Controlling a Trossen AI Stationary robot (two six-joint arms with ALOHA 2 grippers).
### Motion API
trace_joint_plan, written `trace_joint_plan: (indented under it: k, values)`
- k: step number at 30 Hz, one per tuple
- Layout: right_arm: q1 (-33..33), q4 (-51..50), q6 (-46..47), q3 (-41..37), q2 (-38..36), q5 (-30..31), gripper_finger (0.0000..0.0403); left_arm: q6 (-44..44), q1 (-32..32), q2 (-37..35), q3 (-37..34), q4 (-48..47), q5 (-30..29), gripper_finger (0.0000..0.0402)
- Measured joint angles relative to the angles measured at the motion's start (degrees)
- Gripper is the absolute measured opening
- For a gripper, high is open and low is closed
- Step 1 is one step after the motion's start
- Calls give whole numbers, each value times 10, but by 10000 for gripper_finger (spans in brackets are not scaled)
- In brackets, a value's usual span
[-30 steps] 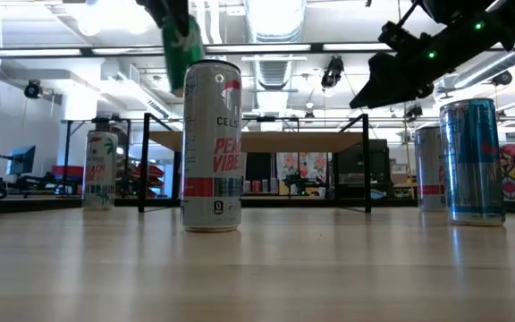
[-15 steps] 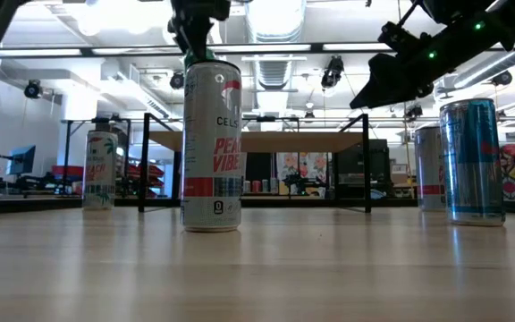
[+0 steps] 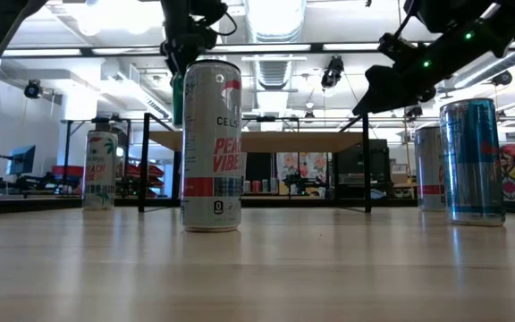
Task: Place canned beverage on shelf
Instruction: Put the top left green soda can on the shelf
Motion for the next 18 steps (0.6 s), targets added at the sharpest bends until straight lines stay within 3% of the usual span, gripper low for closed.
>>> trace_joint_plan:
  k: [4, 14, 18]
  values:
    - [-22, 0, 1, 0, 13, -2, 329, 29, 25, 5, 0, 36, 52, 302]
    - [-54, 42, 6, 0, 52, -5, 329, 86, 70, 57, 2, 56, 58, 302]
    - [-54, 63, -9, 1, 52, -34, 329, 108, 79, 73, 3, 58, 72, 302]
